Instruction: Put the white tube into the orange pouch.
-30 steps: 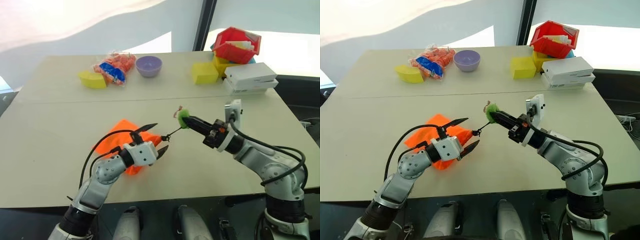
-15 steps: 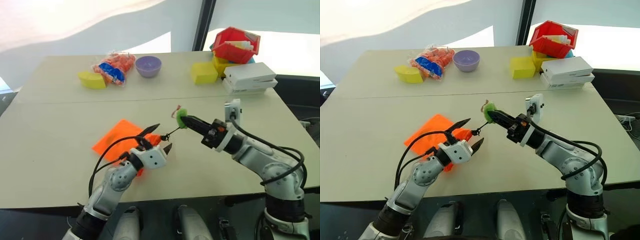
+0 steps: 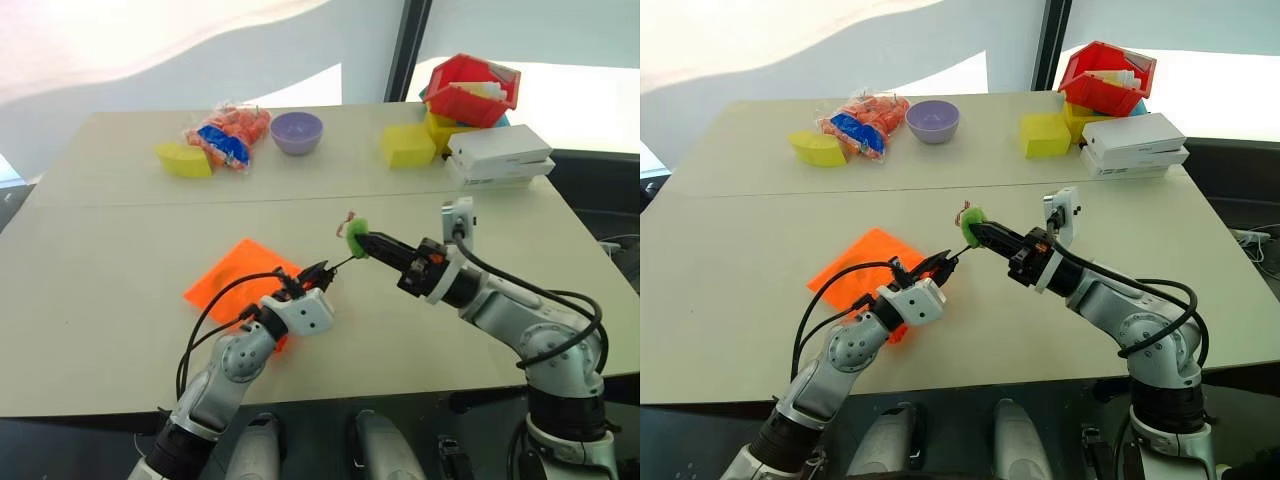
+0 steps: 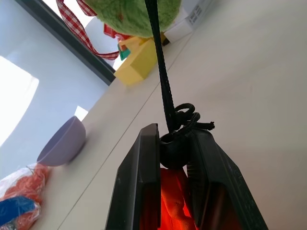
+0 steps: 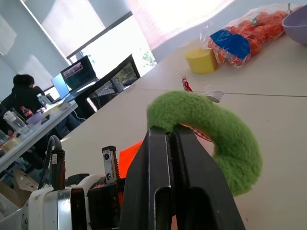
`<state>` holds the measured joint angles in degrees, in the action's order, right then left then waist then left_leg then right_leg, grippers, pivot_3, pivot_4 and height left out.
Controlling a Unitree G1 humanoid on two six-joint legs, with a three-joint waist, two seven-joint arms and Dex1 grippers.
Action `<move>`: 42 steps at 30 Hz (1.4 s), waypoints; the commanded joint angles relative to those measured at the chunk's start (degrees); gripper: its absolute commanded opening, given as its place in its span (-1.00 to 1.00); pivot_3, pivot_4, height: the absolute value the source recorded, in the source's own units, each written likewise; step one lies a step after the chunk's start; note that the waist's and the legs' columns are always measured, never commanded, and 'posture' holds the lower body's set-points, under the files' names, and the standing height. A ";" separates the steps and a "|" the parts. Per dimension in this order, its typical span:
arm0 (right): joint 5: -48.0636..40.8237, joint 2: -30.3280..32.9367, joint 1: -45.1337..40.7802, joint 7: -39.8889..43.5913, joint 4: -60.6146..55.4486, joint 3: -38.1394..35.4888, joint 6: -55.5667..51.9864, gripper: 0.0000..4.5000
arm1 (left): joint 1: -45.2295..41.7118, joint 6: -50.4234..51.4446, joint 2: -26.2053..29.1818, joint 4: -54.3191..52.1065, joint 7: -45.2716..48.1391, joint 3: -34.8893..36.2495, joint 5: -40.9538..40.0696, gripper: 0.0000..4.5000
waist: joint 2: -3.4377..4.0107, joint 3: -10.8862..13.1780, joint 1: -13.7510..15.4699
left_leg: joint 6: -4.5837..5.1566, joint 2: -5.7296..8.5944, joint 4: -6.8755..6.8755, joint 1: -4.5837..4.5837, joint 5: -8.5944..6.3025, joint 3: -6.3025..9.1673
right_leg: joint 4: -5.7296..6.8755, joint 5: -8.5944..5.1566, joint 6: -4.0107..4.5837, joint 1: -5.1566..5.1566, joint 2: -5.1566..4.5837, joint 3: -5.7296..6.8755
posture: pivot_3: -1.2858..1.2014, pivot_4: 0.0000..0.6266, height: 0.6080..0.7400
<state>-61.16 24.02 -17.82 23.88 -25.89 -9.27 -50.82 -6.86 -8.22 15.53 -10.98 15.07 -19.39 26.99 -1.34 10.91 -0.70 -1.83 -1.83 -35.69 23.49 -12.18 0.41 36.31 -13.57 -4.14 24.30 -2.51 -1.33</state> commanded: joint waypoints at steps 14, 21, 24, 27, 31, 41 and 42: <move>8.95 0.71 -1.00 -3.96 4.41 -1.81 6.60 -1.00 | 4.40 2.09 7.61 -4.54 9.39 5.54 -11.01 -0.90 | 0.01 -0.01 -0.21 | 0.00 -0.02 0.02 -0.01 0.00 -0.01 | 0.00 -0.01 0.03 0.02 0.00 0.00 | 0.03 -0.52 1.00; 15.72 0.05 -2.63 -4.96 10.93 -1.71 10.04 -1.00 | 9.41 4.05 12.91 -8.74 14.08 9.34 -16.46 -0.90 | 0.04 0.00 -0.12 | 0.00 -0.02 0.02 -0.02 0.00 -0.02 | 0.00 -0.02 0.05 0.02 -0.03 0.00 | 0.03 -0.52 1.00; 18.53 0.24 -2.39 -2.93 10.70 1.57 10.37 -1.00 | 10.03 5.40 12.08 -9.57 15.02 9.63 -20.06 -0.90 | 0.04 0.00 -0.15 | 0.00 -0.02 0.01 -0.01 0.00 -0.03 | -0.01 -0.02 0.04 0.02 -0.03 -0.01 | 0.03 -0.52 1.00; 19.43 0.73 -1.95 -0.58 9.94 3.45 9.74 -0.73 | 10.27 7.05 11.40 -10.83 16.39 10.41 -24.38 -0.44 | 0.05 0.00 -0.20 | 0.01 -0.03 0.02 -0.02 -0.01 -0.03 | -0.01 -0.02 0.04 0.03 -0.02 -0.01 | 0.03 -0.52 1.00; 22.84 2.29 -0.84 1.50 9.01 5.74 10.38 0.13 | 11.39 8.48 11.49 -13.58 18.99 12.60 -31.08 0.44 | 0.05 0.00 -0.17 | 0.01 -0.03 0.02 -0.02 -0.01 -0.03 | -0.01 -0.02 0.04 0.03 -0.03 -0.01 | 0.03 -0.52 1.00; 29.43 6.75 5.69 9.75 11.38 4.92 18.71 0.84 | 15.42 23.41 12.96 -16.03 18.17 30.91 -52.23 1.00 | 0.04 0.00 -0.18 | 0.01 -0.02 -0.01 -0.02 -0.01 -0.03 | -0.03 -0.15 -0.15 0.03 -0.02 0.00 | 0.03 -0.52 1.00; 29.51 6.84 6.03 10.33 11.81 4.49 19.31 0.84 | 15.61 23.83 13.07 -15.22 17.70 32.17 -52.31 1.00 | 0.04 0.00 -0.18 | 0.00 -0.02 -0.02 -0.02 -0.01 -0.03 | -0.03 -0.15 -0.15 0.02 -0.02 0.00 | 0.03 -0.52 1.00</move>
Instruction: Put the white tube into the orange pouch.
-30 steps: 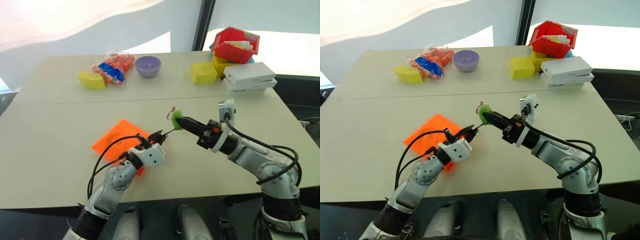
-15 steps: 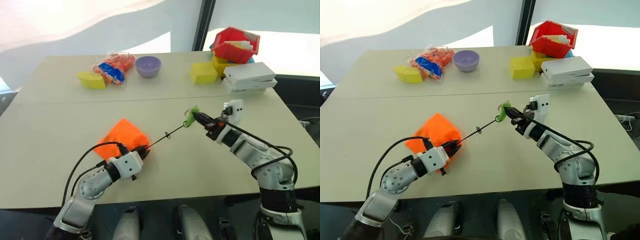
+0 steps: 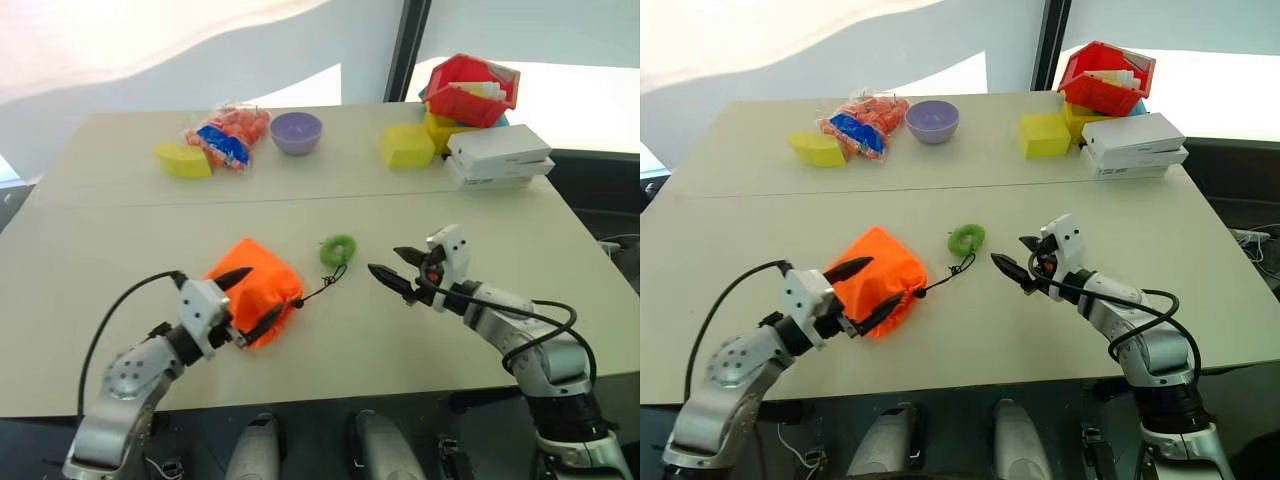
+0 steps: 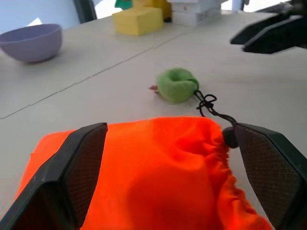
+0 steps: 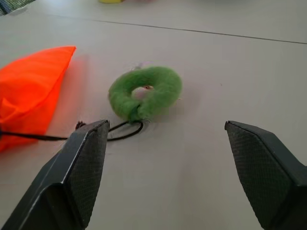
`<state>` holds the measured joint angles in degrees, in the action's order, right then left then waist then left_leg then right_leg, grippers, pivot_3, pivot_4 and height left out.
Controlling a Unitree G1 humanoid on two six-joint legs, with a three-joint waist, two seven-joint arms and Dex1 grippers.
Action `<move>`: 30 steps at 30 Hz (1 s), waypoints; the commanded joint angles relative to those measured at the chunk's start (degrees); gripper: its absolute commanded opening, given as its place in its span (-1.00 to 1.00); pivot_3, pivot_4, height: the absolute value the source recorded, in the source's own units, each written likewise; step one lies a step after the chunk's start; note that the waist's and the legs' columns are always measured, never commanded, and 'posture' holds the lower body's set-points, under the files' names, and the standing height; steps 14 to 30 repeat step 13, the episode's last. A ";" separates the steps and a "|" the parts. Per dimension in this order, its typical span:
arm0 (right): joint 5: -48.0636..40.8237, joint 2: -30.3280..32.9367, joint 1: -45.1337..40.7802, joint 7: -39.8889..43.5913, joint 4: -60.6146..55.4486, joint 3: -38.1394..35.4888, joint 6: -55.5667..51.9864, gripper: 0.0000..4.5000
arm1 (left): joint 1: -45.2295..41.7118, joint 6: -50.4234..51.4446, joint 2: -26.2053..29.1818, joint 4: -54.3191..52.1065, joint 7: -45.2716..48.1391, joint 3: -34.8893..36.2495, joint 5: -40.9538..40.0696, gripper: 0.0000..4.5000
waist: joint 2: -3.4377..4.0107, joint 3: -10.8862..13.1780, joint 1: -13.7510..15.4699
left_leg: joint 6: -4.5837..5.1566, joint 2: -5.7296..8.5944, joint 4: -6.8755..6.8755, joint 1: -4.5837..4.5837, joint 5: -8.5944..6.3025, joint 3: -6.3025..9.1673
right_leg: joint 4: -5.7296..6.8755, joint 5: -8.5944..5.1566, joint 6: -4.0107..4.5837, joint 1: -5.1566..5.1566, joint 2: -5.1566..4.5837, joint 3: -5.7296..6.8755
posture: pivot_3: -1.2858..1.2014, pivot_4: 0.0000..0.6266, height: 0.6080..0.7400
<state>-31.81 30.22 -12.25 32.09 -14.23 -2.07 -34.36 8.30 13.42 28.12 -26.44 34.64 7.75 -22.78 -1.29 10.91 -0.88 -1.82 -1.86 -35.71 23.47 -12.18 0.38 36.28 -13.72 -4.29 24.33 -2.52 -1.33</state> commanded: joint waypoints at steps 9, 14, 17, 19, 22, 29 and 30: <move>1.65 1.56 3.97 8.42 4.20 -5.00 8.23 0.84 | 2.58 -2.24 -1.42 15.68 -9.08 16.87 1.06 1.00 | -0.01 0.00 0.05 | 0.00 0.01 0.00 -0.01 0.00 -0.02 | -0.03 0.00 0.01 0.00 -0.01 0.00 | 0.03 -0.52 1.00; 2.58 1.27 4.67 9.58 4.15 -4.42 9.08 0.84 | 3.07 -4.38 -3.07 17.12 -9.51 17.47 0.88 1.00 | -0.03 -0.01 0.20 | -0.01 0.01 -0.01 0.01 -0.01 -0.02 | -0.04 0.05 0.08 -0.01 -0.04 0.00 | 0.03 -0.52 1.00; 2.58 1.27 4.67 9.58 4.15 -4.42 9.08 0.84 | 3.07 -4.38 -3.07 17.12 -9.51 17.47 0.88 1.00 | -0.03 -0.01 0.20 | -0.01 0.01 -0.01 0.01 -0.01 -0.02 | -0.04 0.05 0.08 -0.01 -0.04 0.00 | 0.03 -0.52 1.00; 2.58 1.27 4.67 9.58 4.15 -4.42 9.08 0.84 | 3.07 -4.38 -3.07 17.12 -9.51 17.47 0.88 1.00 | -0.03 -0.01 0.20 | -0.01 0.01 -0.01 0.01 -0.01 -0.02 | -0.04 0.05 0.08 -0.01 -0.04 0.00 | 0.03 -0.52 1.00; 2.58 1.27 4.67 9.58 4.15 -4.42 9.08 0.84 | 3.07 -4.38 -3.07 17.12 -9.51 17.47 0.88 1.00 | -0.03 -0.01 0.20 | -0.01 0.01 -0.01 0.01 -0.01 -0.02 | -0.04 0.05 0.08 -0.01 -0.04 0.00 | 0.03 -0.52 1.00; 2.58 1.27 4.67 9.58 4.15 -4.42 9.08 0.84 | 3.07 -4.38 -3.07 17.12 -9.51 17.47 0.88 1.00 | -0.03 -0.01 0.20 | -0.01 0.01 -0.01 0.01 -0.01 -0.02 | -0.04 0.05 0.08 -0.01 -0.04 0.00 | 0.03 -0.52 1.00; 2.58 1.27 4.67 9.58 4.15 -4.42 9.08 0.84 | 3.07 -4.38 -3.07 17.12 -9.51 17.47 0.88 1.00 | -0.03 -0.01 0.20 | -0.01 0.01 -0.01 0.01 -0.01 -0.02 | -0.04 0.05 0.08 -0.01 -0.04 0.00 | 0.03 -0.52 1.00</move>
